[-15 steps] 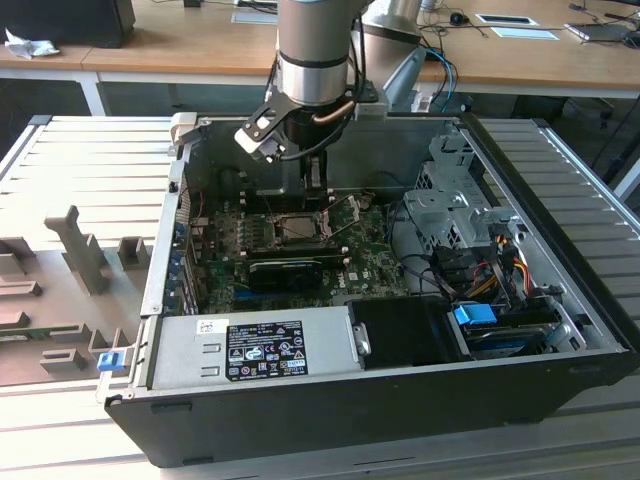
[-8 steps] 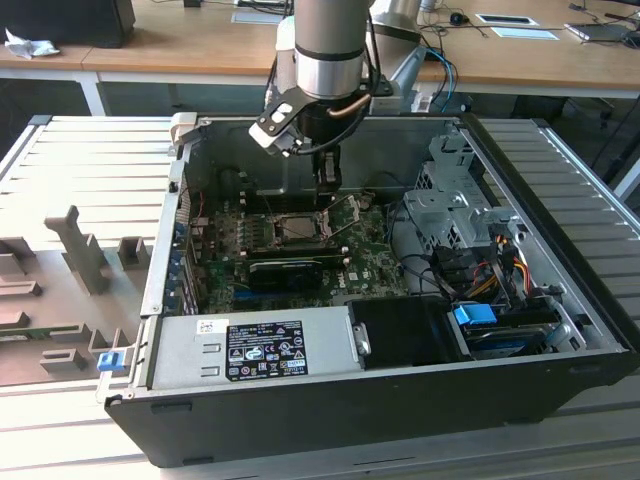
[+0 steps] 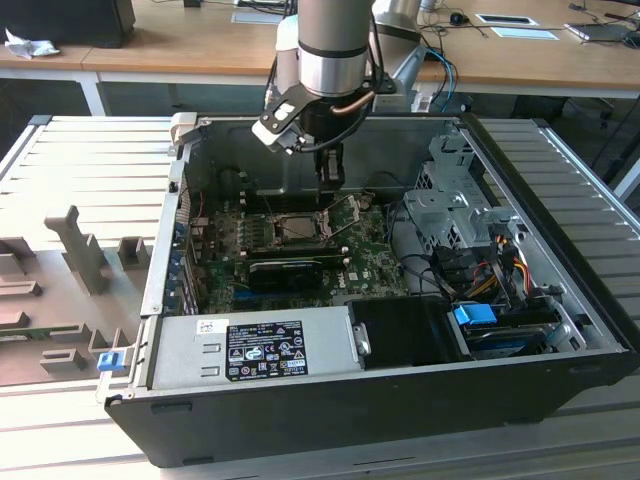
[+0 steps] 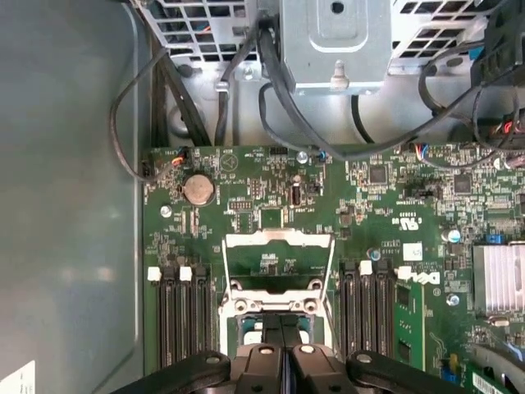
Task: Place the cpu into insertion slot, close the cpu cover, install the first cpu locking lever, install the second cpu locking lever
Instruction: 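Close the cpu cover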
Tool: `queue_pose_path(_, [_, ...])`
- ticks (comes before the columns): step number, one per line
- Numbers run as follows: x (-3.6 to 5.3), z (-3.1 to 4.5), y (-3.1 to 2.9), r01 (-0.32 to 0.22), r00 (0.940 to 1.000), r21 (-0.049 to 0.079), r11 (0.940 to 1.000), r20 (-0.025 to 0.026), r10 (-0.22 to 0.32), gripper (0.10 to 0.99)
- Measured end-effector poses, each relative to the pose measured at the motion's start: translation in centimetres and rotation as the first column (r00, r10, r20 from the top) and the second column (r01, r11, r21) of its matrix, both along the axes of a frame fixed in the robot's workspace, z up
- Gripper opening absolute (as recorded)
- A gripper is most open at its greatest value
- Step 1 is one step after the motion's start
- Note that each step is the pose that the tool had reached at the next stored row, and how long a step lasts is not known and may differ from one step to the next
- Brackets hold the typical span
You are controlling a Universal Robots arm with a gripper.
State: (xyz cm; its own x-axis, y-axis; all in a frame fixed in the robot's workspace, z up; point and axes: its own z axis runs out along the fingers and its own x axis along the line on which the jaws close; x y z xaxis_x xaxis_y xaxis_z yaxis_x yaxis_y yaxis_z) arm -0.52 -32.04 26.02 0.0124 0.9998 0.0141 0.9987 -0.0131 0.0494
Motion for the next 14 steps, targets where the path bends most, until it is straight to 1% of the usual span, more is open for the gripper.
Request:
queue_pose_path(6, [0.75,0.0,0.0,-0.002,1.0,0.0,1.0,0.0,0.002,0.106])
queue_pose_path(14, [1.28,0.0,0.0,-0.004,1.0,0.0,1.0,0.0,0.004,0.106])
